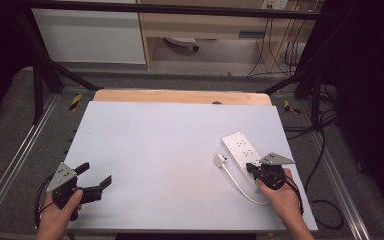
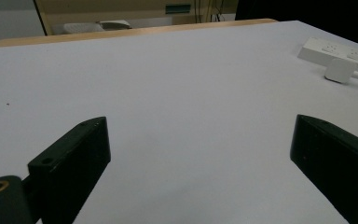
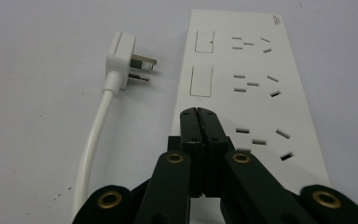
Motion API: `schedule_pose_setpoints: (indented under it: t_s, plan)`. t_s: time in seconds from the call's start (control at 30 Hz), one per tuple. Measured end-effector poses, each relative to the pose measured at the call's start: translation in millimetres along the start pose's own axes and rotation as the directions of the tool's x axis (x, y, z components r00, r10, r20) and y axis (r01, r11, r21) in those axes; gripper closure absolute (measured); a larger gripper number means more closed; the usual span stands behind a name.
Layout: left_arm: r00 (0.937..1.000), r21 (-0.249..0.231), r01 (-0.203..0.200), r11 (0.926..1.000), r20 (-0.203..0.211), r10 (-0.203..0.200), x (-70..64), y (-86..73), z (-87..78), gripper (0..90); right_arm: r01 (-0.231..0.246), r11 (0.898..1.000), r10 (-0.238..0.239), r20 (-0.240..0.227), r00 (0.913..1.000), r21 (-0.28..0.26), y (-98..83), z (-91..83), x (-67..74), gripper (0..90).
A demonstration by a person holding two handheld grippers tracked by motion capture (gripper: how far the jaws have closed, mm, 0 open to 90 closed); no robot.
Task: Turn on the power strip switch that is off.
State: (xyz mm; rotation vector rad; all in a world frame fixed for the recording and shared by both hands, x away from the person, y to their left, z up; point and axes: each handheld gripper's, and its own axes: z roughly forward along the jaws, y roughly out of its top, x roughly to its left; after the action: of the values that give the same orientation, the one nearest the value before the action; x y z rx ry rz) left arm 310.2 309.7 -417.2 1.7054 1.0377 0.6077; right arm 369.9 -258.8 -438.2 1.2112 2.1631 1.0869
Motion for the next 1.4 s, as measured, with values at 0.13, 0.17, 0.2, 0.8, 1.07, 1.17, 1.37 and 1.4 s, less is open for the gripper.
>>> schedule_pose_setpoints:
  t_s: [0.13,0.17,0.2,0.8,1.07,1.17,1.37,1.4]
  plan:
    - [1.0,0.001,0.0,1.0,0.0,0.0,-0.1,-0.1,0.1,4.8,0.001,1.0,-0.001,0.002,1.0,-0.002,-0.3,0.0,0.2,90.0]
    - [1.0,0.002,0.0,1.0,0.0,0.0,-0.1,-0.1,0.1,4.9,0.001,1.0,-0.001,0.002,1.0,-0.002,-0.4,0.0,0.2,90.0]
    - [1.0,0.002,0.0,1.0,0.0,0.0,-0.2,-0.1,0.1,4.9,0.002,1.0,-0.002,0.002,1.0,-0.002,-0.4,0.0,0.3,90.0]
    - [1.0,0.004,-0.004,1.0,0.002,0.004,-0.2,-0.1,0.2,4.9,-0.005,1.0,0.005,-0.005,1.0,0.006,-2.8,-0.4,0.3,90.0]
    - [1.0,0.003,-0.004,1.0,0.003,0.004,-0.3,0.0,0.3,4.9,-0.006,1.0,0.006,-0.006,1.0,0.005,-2.3,-0.3,-0.2,90.0]
    - [1.0,0.004,-0.007,1.0,0.002,0.007,-0.4,0.1,0.3,4.8,-0.009,1.0,0.009,-0.005,0.9999,0.003,-2.2,0.1,0.3,90.0]
    - [1.0,0.004,-0.006,1.0,0.003,0.006,-0.5,0.0,0.3,4.8,-0.007,1.0,0.007,-0.003,1.0,0.003,-1.0,1.8,-0.7,90.0]
    - [1.0,0.005,-0.006,1.0,0.002,0.006,-0.6,0.0,0.3,4.9,-0.009,1.0,0.009,-0.004,1.0,0.003,-0.8,1.8,-0.7,90.0]
